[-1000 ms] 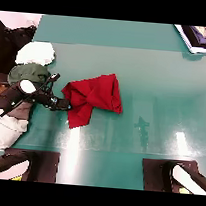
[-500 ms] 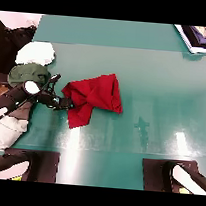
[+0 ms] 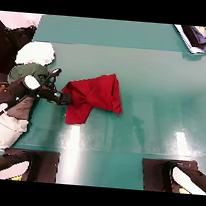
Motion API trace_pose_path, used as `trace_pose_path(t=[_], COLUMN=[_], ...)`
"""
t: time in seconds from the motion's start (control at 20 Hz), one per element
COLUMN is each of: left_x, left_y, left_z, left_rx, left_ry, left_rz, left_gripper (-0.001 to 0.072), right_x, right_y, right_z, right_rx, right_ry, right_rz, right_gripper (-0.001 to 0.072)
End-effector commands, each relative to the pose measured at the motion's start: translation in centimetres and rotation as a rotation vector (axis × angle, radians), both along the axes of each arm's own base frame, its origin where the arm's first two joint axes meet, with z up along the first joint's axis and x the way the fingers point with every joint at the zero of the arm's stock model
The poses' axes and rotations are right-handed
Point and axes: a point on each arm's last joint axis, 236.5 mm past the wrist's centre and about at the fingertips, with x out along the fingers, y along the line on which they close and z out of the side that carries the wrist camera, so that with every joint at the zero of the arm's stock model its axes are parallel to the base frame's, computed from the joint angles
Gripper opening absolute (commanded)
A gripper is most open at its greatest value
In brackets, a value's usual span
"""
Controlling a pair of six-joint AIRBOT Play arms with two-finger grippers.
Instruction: Fold the shirts.
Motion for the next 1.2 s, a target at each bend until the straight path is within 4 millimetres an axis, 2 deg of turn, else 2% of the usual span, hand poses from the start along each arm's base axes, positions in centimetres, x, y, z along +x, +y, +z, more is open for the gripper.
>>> trace_pose_path(t=[0.0,0.05,0.1,0.25,0.4,0.6,0.7,0.95,1.05,1.15], left_x=[1.1,1.5,1.7,1.5,0.4,0.4,0.4,0.3,0.2,0.1], left_y=[0.1,0.1,0.1,0.0,0.0,0.0,0.0,0.0,0.0,0.0], left_z=[3.5,4.5,5.4,6.9,6.7,6.7,6.7,6.7,6.6,6.6], left_rx=[0.028,0.032,0.036,0.035,0.034,0.034,0.034,0.034,0.033,0.033], left_ry=[-0.060,-0.083,-0.101,-0.116,-0.076,-0.075,-0.077,-0.073,-0.067,-0.063], left_rz=[-0.077,-0.085,-0.092,-0.112,-0.135,-0.135,-0.133,-0.134,-0.135,-0.138], left_gripper=[0.0024,0.0023,0.0023,0.0024,0.0024,0.0024,0.0024,0.0024,0.0024,0.0024], right_x=[0.4,0.5,0.7,3.1,5.4,5.0,4.7,6.7,6.9,6.8], right_y=[6.9,8.9,10.6,14.7,17.2,19.7,20.8,23.5,23.8,24.5], right_z=[-5.5,-8.1,-10.7,-17.2,-22.2,-27.7,-28.5,-26.7,-27.5,-28.0], right_rx=[0.026,0.022,0.007,-0.008,-0.013,-0.032,-0.042,-0.033,-0.036,-0.028], right_ry=[0.076,0.124,0.162,0.237,0.261,0.347,0.356,0.291,0.321,0.345], right_rz=[0.134,0.178,0.225,0.269,0.253,0.280,0.307,0.345,0.357,0.374], right_gripper=[0.0104,0.0349,0.0497,0.0500,0.0499,0.0499,0.0498,0.0498,0.0485,0.0429])
